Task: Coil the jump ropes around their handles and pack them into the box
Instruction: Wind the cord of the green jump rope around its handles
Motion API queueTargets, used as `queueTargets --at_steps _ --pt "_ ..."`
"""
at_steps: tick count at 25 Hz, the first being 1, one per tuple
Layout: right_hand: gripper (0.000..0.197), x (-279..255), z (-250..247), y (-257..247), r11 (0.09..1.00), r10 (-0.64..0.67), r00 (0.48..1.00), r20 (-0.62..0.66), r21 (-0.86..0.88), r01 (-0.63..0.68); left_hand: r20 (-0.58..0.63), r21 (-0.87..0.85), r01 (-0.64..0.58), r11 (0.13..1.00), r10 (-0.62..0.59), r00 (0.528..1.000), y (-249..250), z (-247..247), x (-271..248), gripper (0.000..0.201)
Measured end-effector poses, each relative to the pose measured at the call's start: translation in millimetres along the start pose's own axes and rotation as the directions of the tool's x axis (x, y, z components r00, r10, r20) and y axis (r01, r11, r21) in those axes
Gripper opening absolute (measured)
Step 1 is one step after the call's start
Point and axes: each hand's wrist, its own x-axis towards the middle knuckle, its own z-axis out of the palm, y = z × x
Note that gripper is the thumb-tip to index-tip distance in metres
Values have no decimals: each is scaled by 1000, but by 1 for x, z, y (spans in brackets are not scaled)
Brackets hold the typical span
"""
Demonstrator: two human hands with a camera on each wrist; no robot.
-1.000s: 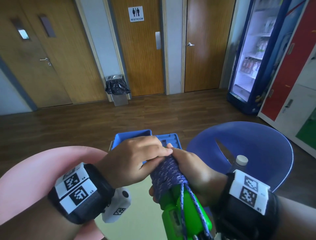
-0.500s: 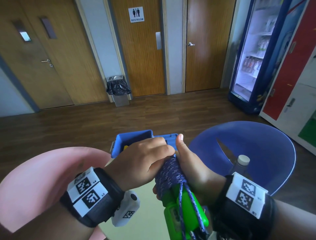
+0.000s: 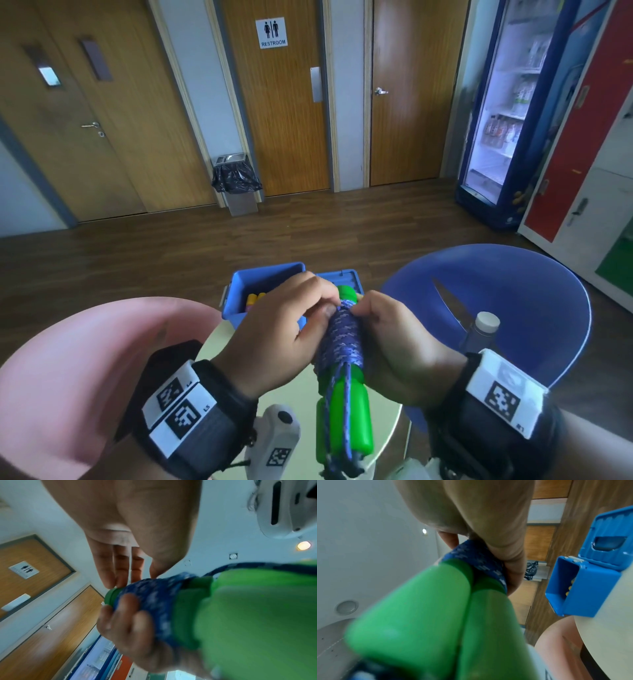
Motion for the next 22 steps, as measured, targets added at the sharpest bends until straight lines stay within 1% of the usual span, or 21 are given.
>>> queueTargets --at_steps 1,3,4,5,7,9,10,14,16,17,18,19,20,21,22 --pt "33 1 -4 0 997 -40 999 -31 -61 38 -30 -37 40 998 -42 999 0 1 -1 9" --pt "39 2 -8 1 953 -149 985 -87 -277 120 -87 -94 120 988 -128 988 -2 1 -4 11" --pt "41 2 -9 1 910 -218 971 -95 -380 167 -102 -103 150 983 -161 982 -3 2 -6 15" --pt "47 2 -10 2 852 -292 952 -89 -476 217 -104 -107 174 979 -185 977 -3 3 -7 19" --pt "65 1 -13 3 721 -401 915 -42 -632 286 -100 -126 221 967 -234 967 -1 6 -9 25" --pt "69 -1 -13 5 635 -441 897 29 -696 334 -116 -152 247 957 -266 957 1 10 -10 28" --pt "67 -2 -13 6 620 -446 894 54 -701 352 -126 -173 243 954 -266 956 0 12 -11 28" --pt "51 -4 -7 6 646 -469 881 59 -657 388 -165 -305 210 929 -268 949 4 18 -14 27" --pt "48 -3 -5 6 628 -499 866 26 -678 382 -163 -304 208 930 -266 950 3 19 -15 28" --pt "48 -2 -5 6 613 -507 862 14 -698 371 -144 -309 213 927 -267 953 0 18 -15 28" --pt "50 0 -4 5 598 -506 863 4 -720 354 -114 -339 226 913 -279 954 -5 16 -16 29" --pt "52 3 -5 5 578 -500 866 -10 -749 325 -81 -396 269 878 -325 942 -10 14 -15 31" --pt "58 7 -6 5 534 -495 868 -29 -799 278 -51 -474 336 814 -407 912 -14 12 -13 35" --pt "68 11 -8 5 459 -499 865 -47 -861 218 -17 -537 413 735 -500 866 -17 12 -13 39" --pt "80 17 -9 7 369 -502 863 -55 -916 156 16 -562 482 672 -574 819 -21 15 -14 42"
